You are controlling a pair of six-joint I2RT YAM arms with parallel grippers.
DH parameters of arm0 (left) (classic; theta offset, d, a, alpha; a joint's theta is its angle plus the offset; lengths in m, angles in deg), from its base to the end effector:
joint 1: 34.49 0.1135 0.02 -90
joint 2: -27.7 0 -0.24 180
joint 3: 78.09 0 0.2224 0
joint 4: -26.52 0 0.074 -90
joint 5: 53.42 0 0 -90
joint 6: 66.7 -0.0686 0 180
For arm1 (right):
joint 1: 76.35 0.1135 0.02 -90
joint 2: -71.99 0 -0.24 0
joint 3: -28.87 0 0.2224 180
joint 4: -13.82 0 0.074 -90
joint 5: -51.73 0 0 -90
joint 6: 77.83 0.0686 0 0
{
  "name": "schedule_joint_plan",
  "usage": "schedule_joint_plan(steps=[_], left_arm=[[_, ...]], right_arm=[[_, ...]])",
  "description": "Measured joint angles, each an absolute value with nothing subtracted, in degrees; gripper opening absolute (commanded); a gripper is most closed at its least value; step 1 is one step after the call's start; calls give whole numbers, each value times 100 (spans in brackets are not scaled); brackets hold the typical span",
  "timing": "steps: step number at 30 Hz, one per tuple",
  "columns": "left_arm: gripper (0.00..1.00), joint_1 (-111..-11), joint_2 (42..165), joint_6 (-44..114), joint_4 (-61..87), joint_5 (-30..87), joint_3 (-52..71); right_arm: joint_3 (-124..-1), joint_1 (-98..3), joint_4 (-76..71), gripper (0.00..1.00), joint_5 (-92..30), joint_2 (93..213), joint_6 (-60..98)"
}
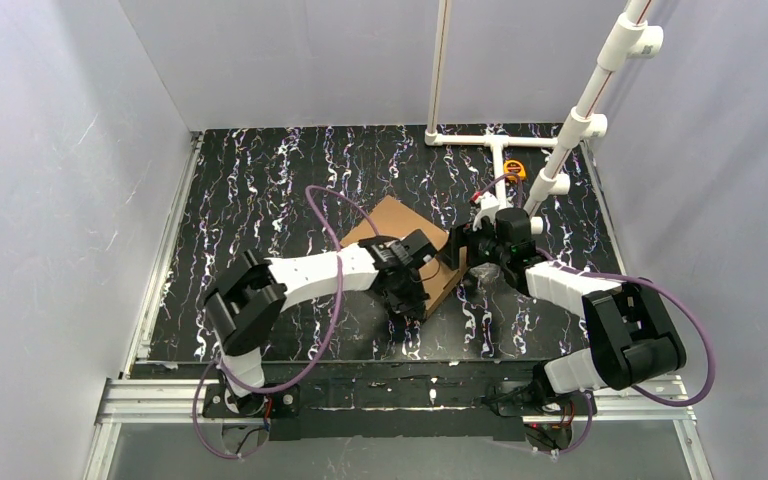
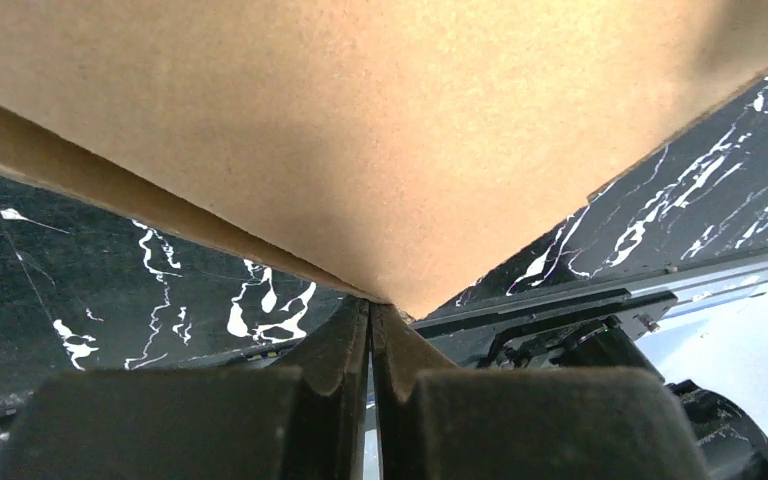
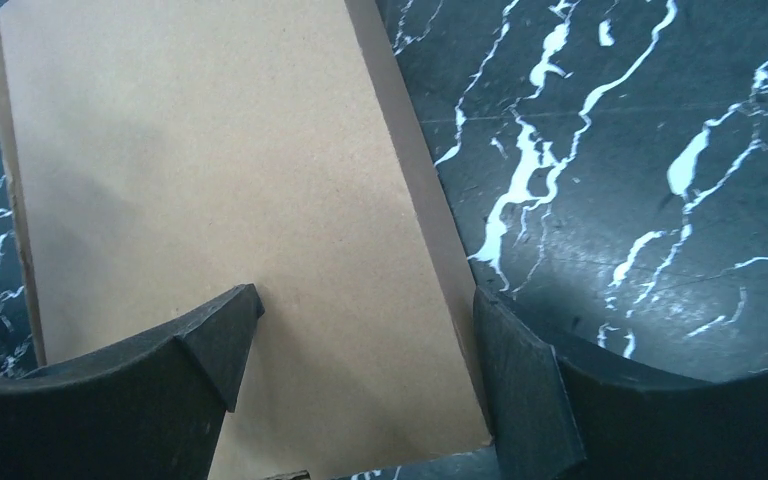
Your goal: Fold the paper box
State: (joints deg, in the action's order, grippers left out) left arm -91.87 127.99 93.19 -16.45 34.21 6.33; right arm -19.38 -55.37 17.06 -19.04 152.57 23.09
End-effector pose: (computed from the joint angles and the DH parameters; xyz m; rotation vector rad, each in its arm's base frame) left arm 0.1866 -0.2968 0.1668 -0.2936 2.8294 -0.7368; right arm 0.2626 0.1249 0.1639 -0.3944 2.0835 0.6846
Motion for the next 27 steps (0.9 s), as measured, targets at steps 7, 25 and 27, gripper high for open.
schedule_joint_plan(steps=[7, 25, 27], left_arm=[[0, -9181, 13053, 9262, -2265, 3511, 1103], [0, -6792, 9540, 8259, -591, 3548, -3095], [0, -6276, 9750, 8113, -482, 3489, -3030]], right_arm=[[-1945, -5511, 1765, 86, -1977, 15259, 2289], [-1945, -5345, 1472, 87, -1550, 15261, 2401], [-1945, -5345, 1470, 87, -1539, 15261, 2399]])
